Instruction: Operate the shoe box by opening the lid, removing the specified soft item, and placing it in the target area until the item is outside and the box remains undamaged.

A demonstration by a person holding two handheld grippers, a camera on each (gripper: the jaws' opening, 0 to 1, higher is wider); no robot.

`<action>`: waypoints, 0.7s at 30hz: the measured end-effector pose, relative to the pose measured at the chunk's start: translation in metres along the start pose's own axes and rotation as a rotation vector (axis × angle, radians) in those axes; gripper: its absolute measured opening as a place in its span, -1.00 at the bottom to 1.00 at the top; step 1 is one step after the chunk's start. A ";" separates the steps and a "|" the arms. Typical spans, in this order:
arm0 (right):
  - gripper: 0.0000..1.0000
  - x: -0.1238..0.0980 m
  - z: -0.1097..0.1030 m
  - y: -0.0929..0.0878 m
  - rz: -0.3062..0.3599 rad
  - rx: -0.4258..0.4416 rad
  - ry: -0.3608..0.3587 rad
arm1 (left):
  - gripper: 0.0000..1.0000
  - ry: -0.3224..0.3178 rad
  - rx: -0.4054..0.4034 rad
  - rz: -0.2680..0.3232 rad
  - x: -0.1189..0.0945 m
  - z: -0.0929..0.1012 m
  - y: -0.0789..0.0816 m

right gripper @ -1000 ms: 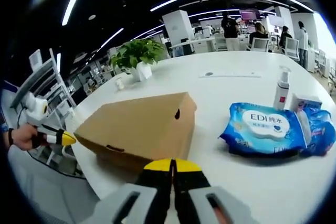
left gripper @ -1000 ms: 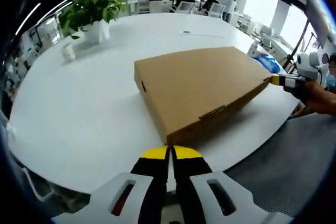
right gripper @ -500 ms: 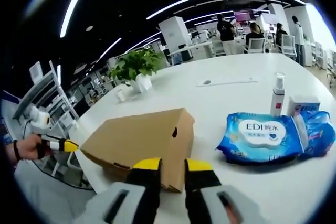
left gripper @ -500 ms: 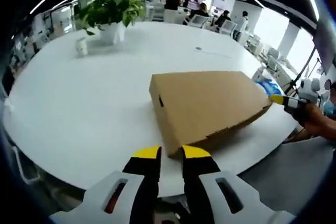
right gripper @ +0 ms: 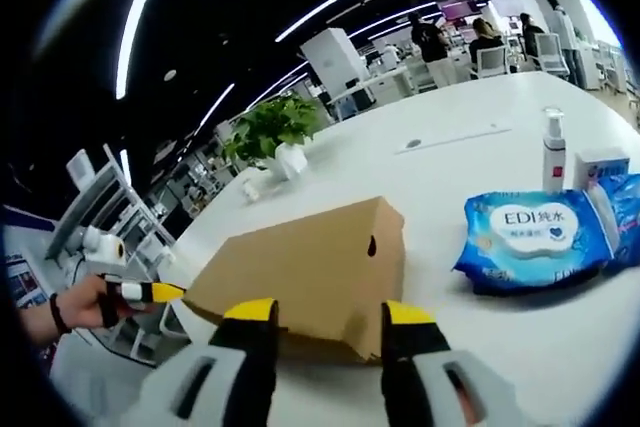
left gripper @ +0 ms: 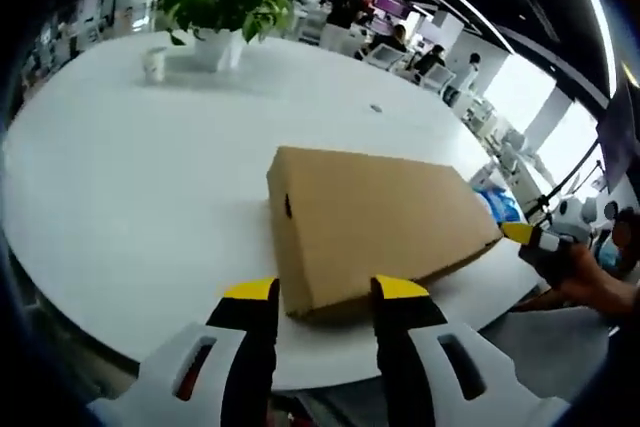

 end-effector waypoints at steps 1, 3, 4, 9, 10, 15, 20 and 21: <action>-0.24 0.000 -0.001 0.000 -0.002 -0.001 -0.002 | -0.27 -0.002 -0.001 0.001 0.000 0.001 0.000; -0.24 0.000 0.000 -0.001 -0.005 0.002 -0.004 | -0.28 -0.002 0.001 -0.004 0.002 0.002 -0.001; -0.25 0.001 0.001 -0.002 -0.006 0.004 -0.006 | -0.29 -0.001 0.004 -0.008 0.003 0.003 -0.001; -0.30 0.003 0.003 -0.005 -0.018 0.011 -0.013 | -0.36 -0.004 0.008 -0.024 0.008 0.003 -0.003; -0.33 0.004 0.003 -0.007 -0.025 0.007 -0.012 | -0.37 -0.008 0.008 -0.026 0.008 0.004 -0.003; -0.42 0.010 0.004 -0.015 -0.057 0.002 -0.011 | -0.40 -0.003 0.022 -0.050 0.015 0.003 -0.006; -0.41 0.015 0.009 -0.022 -0.076 0.013 -0.016 | -0.39 -0.007 0.025 -0.069 0.020 0.000 -0.009; -0.41 0.014 0.009 -0.021 -0.071 0.026 -0.011 | -0.39 -0.013 0.017 -0.065 0.020 0.000 -0.008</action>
Point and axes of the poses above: the point that each gripper's makers call its tool centre point, and the gripper's own axes: x roughly forward along the fingers, z roughly to its right, y roughly out of its top, the point moved 2 cm from there along -x, roughly backward along the fingers, and after that the axes turned 13 degrees about -z, right-handed, at the moved point
